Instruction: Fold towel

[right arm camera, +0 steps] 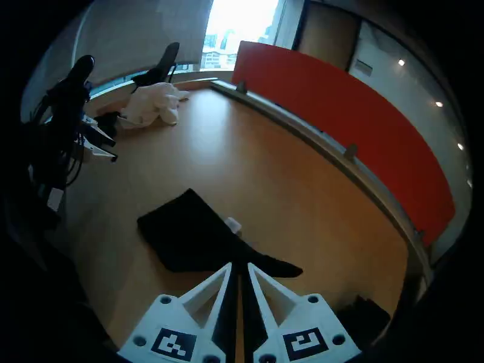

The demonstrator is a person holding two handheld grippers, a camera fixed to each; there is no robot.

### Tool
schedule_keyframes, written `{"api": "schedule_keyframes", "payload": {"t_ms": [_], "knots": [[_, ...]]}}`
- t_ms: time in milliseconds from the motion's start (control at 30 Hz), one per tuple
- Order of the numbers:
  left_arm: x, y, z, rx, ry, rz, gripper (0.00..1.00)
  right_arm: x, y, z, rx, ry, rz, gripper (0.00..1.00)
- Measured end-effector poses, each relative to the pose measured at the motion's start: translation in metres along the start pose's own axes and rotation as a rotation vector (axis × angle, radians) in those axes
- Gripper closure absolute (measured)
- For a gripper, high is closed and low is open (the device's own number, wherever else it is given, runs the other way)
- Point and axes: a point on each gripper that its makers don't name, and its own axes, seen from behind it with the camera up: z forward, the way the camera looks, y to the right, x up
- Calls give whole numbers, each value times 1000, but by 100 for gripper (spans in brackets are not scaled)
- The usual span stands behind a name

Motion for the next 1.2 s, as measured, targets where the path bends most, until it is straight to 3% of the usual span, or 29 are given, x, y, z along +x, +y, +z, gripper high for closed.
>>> {"api": "schedule_keyframes", "payload": {"t_ms": [500,800,1200], "knots": [[9,3,-2,-8,16,0,24,14,-49,28,109,-1,-54,92],[11,-5,-6,-2,23,-3,24,25,-78,53,180,0,-78,92],[9,-19,-13,18,27,-16,23,34,-129,95,303,-9,-64,92]]}}
